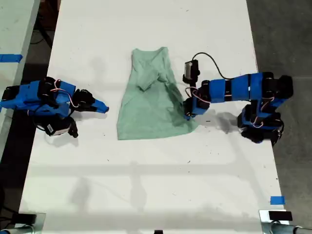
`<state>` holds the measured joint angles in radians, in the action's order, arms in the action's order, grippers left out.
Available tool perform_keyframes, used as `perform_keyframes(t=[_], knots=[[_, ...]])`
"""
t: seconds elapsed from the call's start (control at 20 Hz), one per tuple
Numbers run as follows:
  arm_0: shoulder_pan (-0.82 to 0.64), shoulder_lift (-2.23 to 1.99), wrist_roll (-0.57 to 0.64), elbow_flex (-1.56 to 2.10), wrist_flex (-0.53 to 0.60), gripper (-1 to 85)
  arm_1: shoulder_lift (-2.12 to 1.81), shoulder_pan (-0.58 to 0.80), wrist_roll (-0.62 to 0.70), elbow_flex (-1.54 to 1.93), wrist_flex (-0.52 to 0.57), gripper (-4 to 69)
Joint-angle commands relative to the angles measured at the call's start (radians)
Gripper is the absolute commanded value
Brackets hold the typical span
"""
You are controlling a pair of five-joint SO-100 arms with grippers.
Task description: Fold t shirt
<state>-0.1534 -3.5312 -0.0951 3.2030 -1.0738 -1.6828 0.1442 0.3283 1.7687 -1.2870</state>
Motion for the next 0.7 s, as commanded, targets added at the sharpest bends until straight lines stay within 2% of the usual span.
perform_keyframes(t=[0.0, 0.1, 0.2, 0.4, 0.45, 0.5, 0.55, 0.6, 0.65], knots=[[-0.009, -0.005, 0.006, 0.018, 0.002, 2.8, 0.175, -0.069, 0.046, -0.451, -0.137, 0.5], [-0.006, -0.005, 0.006, 0.018, 0.002, 2.7, 0.374, -0.107, 0.071, -0.726, -0.195, 0.5], [-0.003, -0.005, 0.006, 0.018, 0.0, 2.7, 0.534, -0.13, 0.087, -0.902, -0.198, 0.5], [-0.003, -0.005, 0.006, 0.018, 0.0, 3.1, 0.684, -0.153, 0.103, -0.942, -0.091, 0.5], [-0.005, -0.005, 0.006, 0.018, 0.0, 3.2, 0.699, -0.161, 0.117, -0.942, -0.064, 5.7], [-0.005, -0.005, 0.006, 0.018, 0.0, 3.3, 0.706, -0.169, 0.137, -0.942, -0.043, 35.2], [-0.005, -0.005, 0.006, 0.018, 0.0, 3.3, 0.701, -0.172, 0.156, -0.95, -0.043, 55.2], [-0.003, -0.005, 0.006, 0.018, 0.0, 3.3, 0.684, -0.175, 0.178, -0.968, -0.071, 57.1], [-0.002, -0.005, 0.006, 0.018, 0.0, 3.3, 0.646, -0.176, 0.181, -0.979, -0.123, 53.4]])
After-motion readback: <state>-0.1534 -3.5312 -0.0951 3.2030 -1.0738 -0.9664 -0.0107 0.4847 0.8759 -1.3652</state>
